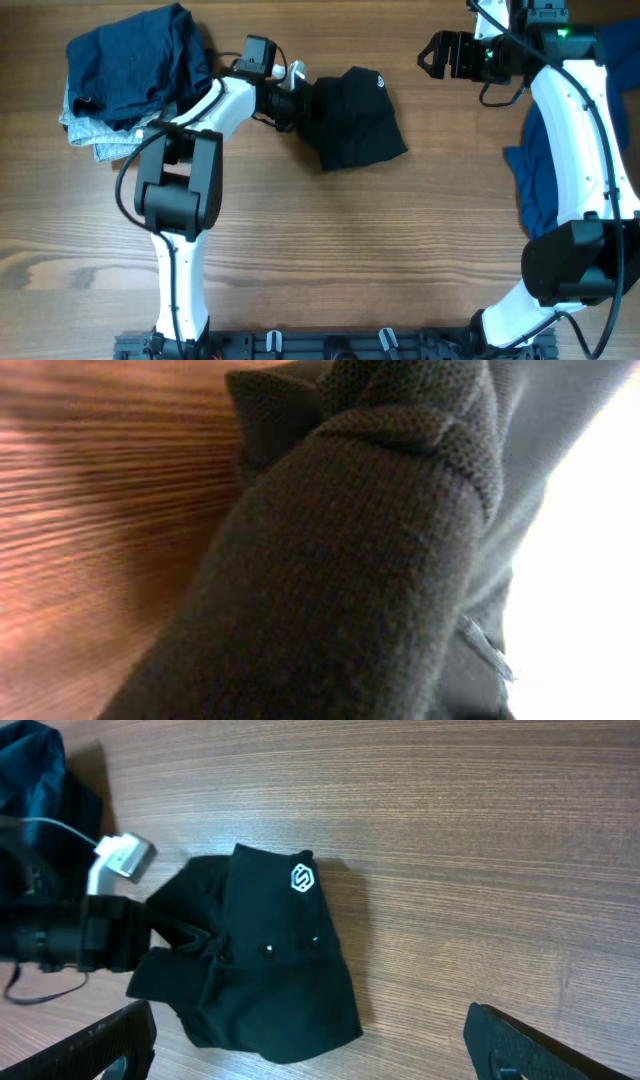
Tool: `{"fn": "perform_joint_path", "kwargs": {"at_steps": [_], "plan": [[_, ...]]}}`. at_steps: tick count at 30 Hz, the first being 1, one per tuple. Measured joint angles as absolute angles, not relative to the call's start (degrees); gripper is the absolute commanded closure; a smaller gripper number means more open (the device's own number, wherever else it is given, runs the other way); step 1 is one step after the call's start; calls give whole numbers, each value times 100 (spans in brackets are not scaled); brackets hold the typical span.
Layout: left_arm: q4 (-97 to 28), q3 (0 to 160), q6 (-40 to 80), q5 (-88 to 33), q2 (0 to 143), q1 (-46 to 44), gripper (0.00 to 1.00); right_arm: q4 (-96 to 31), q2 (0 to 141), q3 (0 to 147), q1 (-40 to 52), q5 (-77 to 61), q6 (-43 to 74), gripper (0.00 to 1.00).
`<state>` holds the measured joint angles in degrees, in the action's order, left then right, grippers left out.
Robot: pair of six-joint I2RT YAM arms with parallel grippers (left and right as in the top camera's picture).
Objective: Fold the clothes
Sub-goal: 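Lift the folded black t-shirt with the left gripper toward the clothes stack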
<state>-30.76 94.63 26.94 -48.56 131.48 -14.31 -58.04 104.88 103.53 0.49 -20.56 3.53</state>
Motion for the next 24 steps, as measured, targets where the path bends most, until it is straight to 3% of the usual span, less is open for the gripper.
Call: {"fn": "perform_joint_path", "kwargs": {"at_steps": [13, 24], "plan": [[-2936, 9432, 2711, -4469, 12477, -1428, 96, -5806, 10488, 10353, 49, -2056, 355, 0], [-1892, 9369, 3214, -4351, 11915, -1201, 96, -5804, 10488, 10353, 49, -2056, 353, 0]]}}
